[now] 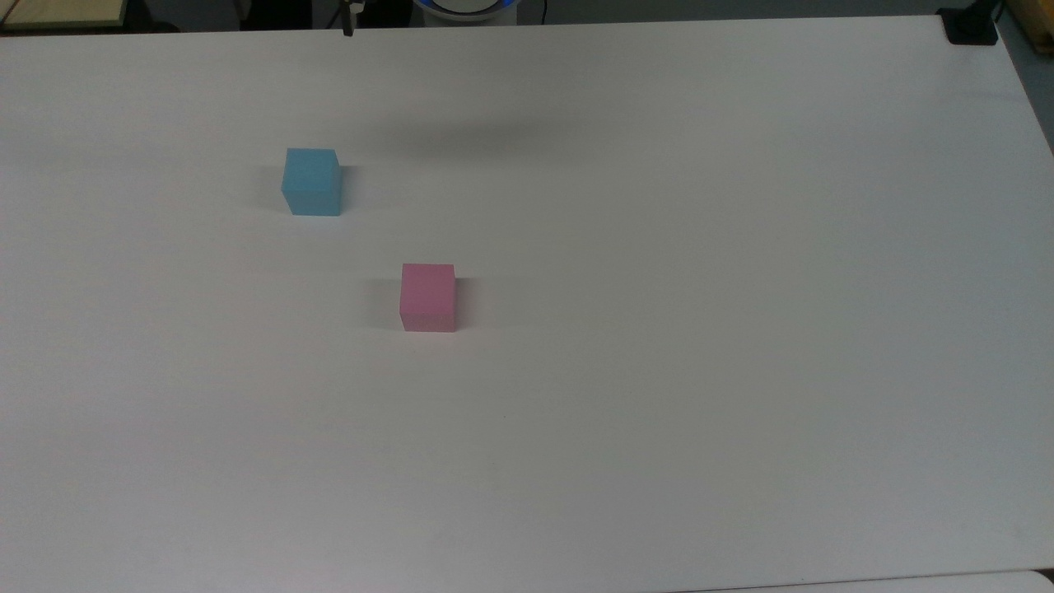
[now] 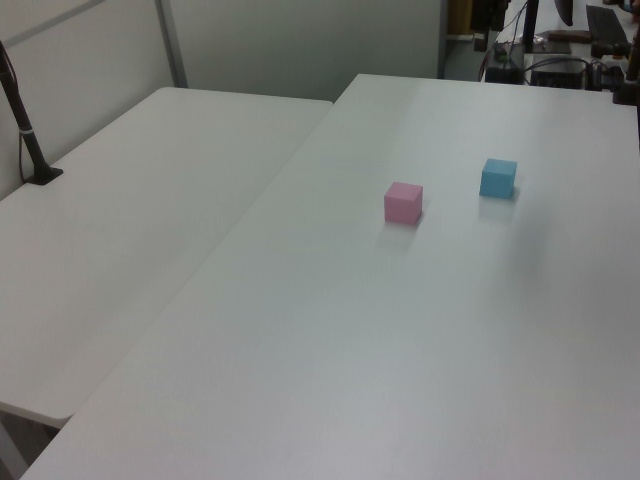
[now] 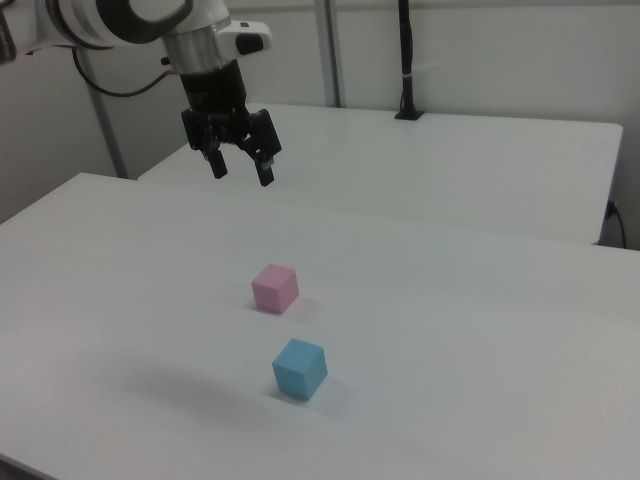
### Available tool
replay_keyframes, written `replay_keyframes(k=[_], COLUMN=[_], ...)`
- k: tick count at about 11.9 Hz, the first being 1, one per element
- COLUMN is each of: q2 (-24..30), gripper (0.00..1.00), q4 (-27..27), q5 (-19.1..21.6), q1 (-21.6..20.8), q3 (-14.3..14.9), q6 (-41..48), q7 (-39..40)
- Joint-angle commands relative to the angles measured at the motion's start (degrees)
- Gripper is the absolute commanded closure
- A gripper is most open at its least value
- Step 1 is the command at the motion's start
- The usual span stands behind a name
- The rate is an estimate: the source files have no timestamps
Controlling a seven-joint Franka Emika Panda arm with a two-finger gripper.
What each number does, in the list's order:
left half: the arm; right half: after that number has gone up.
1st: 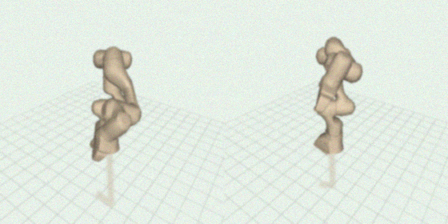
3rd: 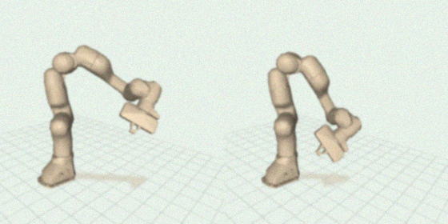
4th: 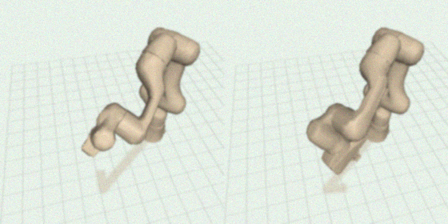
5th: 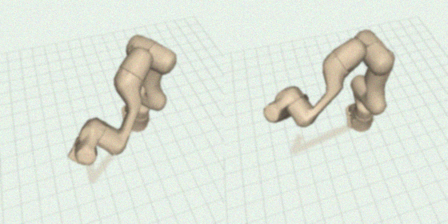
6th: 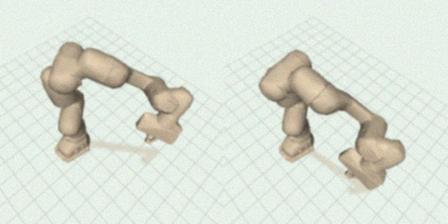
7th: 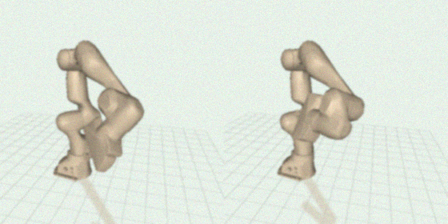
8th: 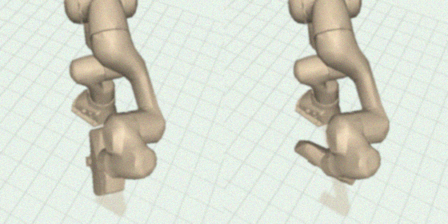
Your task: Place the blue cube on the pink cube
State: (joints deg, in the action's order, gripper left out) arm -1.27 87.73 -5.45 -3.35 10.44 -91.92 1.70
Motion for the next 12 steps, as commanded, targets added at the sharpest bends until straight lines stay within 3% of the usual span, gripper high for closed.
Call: replay_keyframes(k=[1,12], q2=[0.48,-0.49], gripper=[0.0,0.0], q4=[0.68,0.68], q5=[-0.7,-0.79], q1=[-0.26,-0.17], q3=[0.1,0.02], q6=[-1.5,-3.35], q7=[-0.91,-0.55])
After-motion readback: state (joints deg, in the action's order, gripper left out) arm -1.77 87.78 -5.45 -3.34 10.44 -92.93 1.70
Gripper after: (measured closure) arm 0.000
